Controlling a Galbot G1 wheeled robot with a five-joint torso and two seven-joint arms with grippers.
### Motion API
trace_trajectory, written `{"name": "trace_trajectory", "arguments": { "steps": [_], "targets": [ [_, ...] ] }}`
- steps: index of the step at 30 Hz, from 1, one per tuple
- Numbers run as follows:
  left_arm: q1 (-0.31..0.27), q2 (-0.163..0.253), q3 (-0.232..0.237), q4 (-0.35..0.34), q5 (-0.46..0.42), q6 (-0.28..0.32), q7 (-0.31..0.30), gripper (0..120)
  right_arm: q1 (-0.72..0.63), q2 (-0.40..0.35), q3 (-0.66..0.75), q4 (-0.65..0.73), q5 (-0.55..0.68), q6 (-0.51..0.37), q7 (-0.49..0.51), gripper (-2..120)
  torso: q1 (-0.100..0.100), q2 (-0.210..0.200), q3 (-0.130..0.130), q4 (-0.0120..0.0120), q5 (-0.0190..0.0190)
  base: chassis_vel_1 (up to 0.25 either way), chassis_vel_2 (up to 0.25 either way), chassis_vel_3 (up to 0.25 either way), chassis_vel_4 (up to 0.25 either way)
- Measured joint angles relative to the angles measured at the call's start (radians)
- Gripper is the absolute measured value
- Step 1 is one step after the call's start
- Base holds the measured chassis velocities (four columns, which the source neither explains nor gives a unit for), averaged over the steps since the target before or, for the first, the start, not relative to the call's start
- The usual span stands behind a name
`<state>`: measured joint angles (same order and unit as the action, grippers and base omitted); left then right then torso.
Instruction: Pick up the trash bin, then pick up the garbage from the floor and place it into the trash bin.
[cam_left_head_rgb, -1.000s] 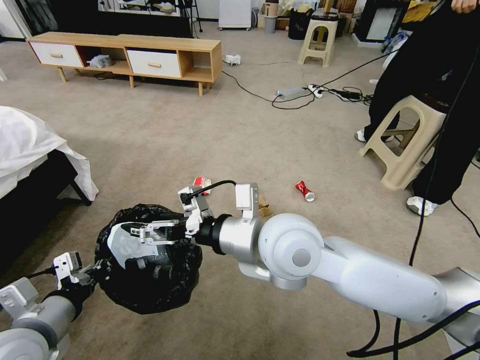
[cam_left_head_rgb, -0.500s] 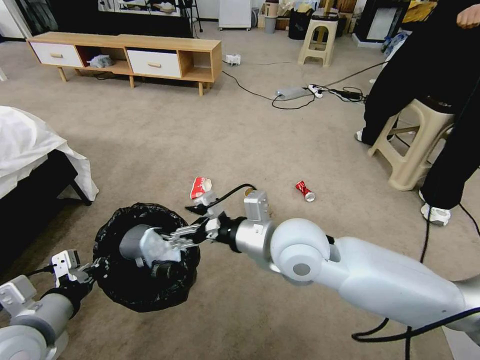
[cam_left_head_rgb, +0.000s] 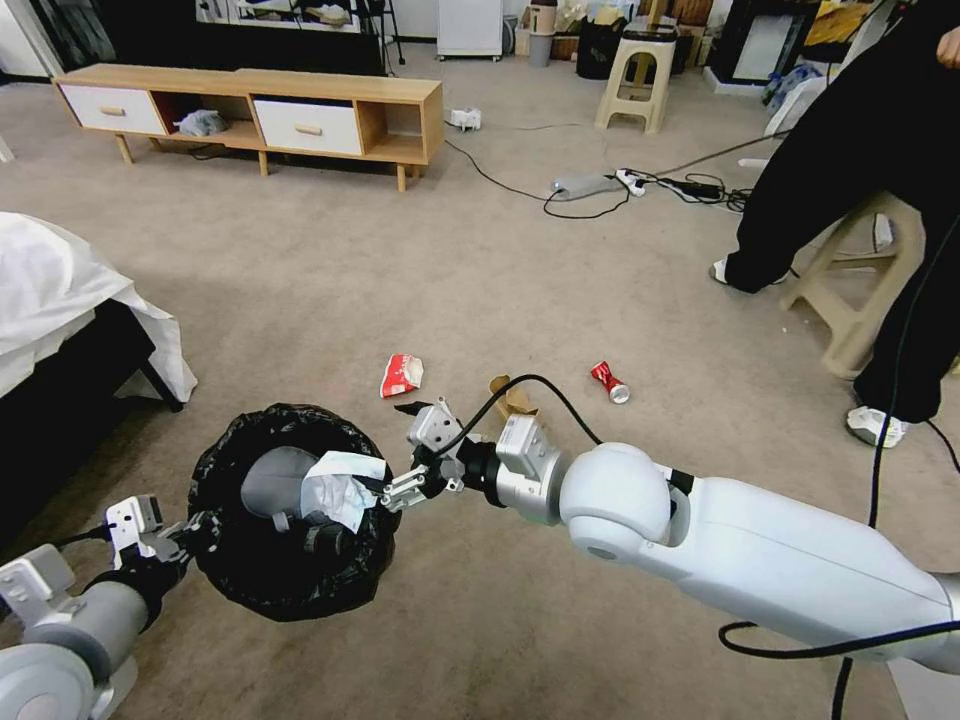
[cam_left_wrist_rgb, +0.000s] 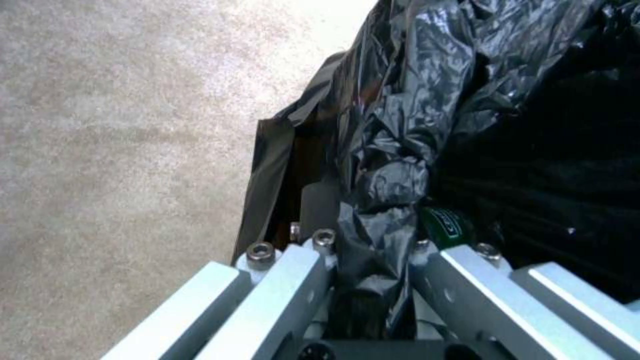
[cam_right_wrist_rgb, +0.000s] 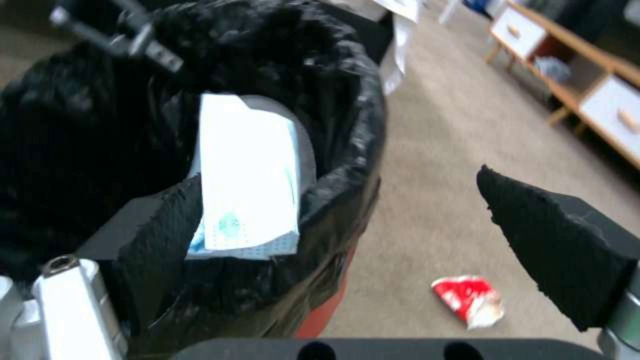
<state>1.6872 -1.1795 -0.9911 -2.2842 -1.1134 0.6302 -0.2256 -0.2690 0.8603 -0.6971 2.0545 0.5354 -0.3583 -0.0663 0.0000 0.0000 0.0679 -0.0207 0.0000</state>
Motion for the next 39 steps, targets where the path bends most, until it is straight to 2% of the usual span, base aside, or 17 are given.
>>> {"name": "trace_trajectory", "arguments": {
  "steps": [6,11,19,30,34,39],
  "targets": [
    [0.0,-0.001,0.005,0.002,0.004,0.0,0.0,1,0.012,0.03,-0.024,-0.029,-0.076,0.038,-0.042,100,0.0,0.0,0.0,0.0,0.0,0.0,0.0,0.0,0.0],
    [0.001,-0.008,0.014,0.003,0.015,0.0,0.001,1,0.031,0.043,-0.034,-0.037,-0.076,0.046,-0.045,100,0.0,0.0,0.0,0.0,0.0,0.0,0.0,0.0,0.0],
    [-0.007,-0.027,0.038,0.004,0.03,0.0,-0.002,1,0.066,0.082,-0.079,-0.02,0.038,0.066,0.017,100,0.0,0.0,0.0,0.0,0.0,0.0,0.0,0.0,0.0],
    [-0.003,-0.035,0.035,0.004,0.034,0.0,-0.001,1,0.085,0.096,-0.082,-0.012,0.066,0.088,0.02,100,0.0,0.0,0.0,0.0,0.0,0.0,0.0,0.0,0.0],
    [-0.01,-0.04,0.043,0.006,0.04,0.0,-0.002,1,0.11,0.094,-0.123,0.031,0.154,0.051,0.054,100,0.0,0.0,0.0,0.0002,-0.0001,0.0,0.0,0.0,0.0],
    [-0.005,-0.045,0.039,0.003,0.041,-0.001,-0.003,1,0.089,0.079,-0.095,0.029,0.165,0.028,0.067,100,0.0,0.0,0.0,-0.0002,0.0003,0.0,0.0,0.0,0.0]
  ]
}}
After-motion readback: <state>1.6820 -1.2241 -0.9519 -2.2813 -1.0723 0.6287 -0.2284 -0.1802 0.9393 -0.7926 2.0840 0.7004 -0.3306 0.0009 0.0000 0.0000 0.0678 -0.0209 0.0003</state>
